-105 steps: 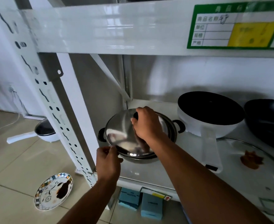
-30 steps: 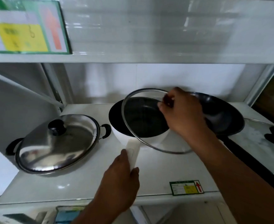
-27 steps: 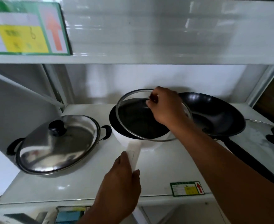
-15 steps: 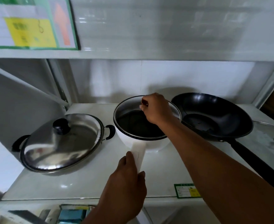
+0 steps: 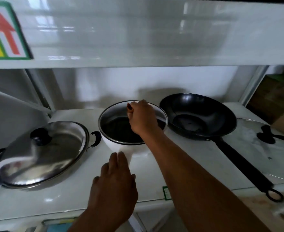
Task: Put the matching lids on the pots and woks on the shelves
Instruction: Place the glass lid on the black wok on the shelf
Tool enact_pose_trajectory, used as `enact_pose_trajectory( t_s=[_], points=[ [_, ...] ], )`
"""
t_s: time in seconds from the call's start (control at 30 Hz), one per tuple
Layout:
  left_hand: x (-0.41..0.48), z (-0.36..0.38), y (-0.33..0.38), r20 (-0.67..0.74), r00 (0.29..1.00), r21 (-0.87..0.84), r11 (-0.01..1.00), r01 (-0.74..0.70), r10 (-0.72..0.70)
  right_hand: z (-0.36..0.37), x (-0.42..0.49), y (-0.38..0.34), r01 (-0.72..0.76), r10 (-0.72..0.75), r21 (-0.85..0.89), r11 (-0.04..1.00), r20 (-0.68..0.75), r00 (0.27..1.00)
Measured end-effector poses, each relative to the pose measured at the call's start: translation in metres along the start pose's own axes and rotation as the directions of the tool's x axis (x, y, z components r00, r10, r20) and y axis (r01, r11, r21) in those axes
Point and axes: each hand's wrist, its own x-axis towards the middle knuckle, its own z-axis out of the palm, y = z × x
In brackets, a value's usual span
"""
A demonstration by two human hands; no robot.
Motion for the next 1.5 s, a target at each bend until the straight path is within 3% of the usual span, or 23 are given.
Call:
enact_pose_trajectory(
  t_s=[0.1,0.17,0.33,0.47,0.6,0.77,0.93,1.1,1.2,1.5],
  points=[
    [-0.001,-0.005,0.034,-0.081,0.993,0.086,0.993,-0.081,0.088,-0.03,-0.026,0.009,-0.004,0.005,0.042,0.999,-0.019,1.0],
    [-0.001,-0.008,0.06,-0.127,0.978,0.055,0.986,-0.159,0.165,-0.059,-0.043,0.024,-0.03,0.032,0.055,0.998,-0.035,0.999],
    [0.006,0.004,0.122,-0.199,0.938,-0.224,0.919,-0.324,0.283,-0.14,-0.081,0.076,-0.153,0.153,0.018,0.988,0.027,0.988],
    [0.013,0.02,0.168,-0.234,0.907,-0.382,0.825,-0.418,0.351,-0.175,-0.097,0.131,-0.228,0.227,-0.026,0.973,-0.048,0.973],
    [0.027,0.041,0.209,-0.2,0.925,-0.469,0.798,-0.38,0.323,-0.179,-0.105,0.191,-0.298,0.294,-0.096,0.95,-0.047,0.955],
    [0.03,0.066,0.233,-0.175,0.92,-0.436,0.81,-0.393,0.352,-0.176,-0.111,0.267,-0.375,0.361,-0.15,0.915,-0.117,0.925],
    [0.035,0.083,0.256,-0.116,0.934,-0.394,0.848,-0.355,0.338,-0.179,-0.116,0.342,-0.499,0.529,-0.358,0.789,-0.016,0.848],
    [0.039,0.102,0.271,-0.061,0.953,-0.368,0.881,-0.298,0.297,-0.183,-0.122,0.387,-0.394,0.549,-0.573,0.719,0.12,0.827],
    [0.039,0.107,0.274,-0.032,0.965,-0.386,0.887,-0.251,0.259,-0.186,-0.125,0.407,-0.435,0.57,-0.508,0.744,0.143,0.809],
    [0.04,0.106,0.265,-0.031,0.985,-0.546,0.823,-0.157,0.167,-0.19,-0.125,0.433,-0.455,0.512,-0.393,0.799,0.048,0.858]
  ],
)
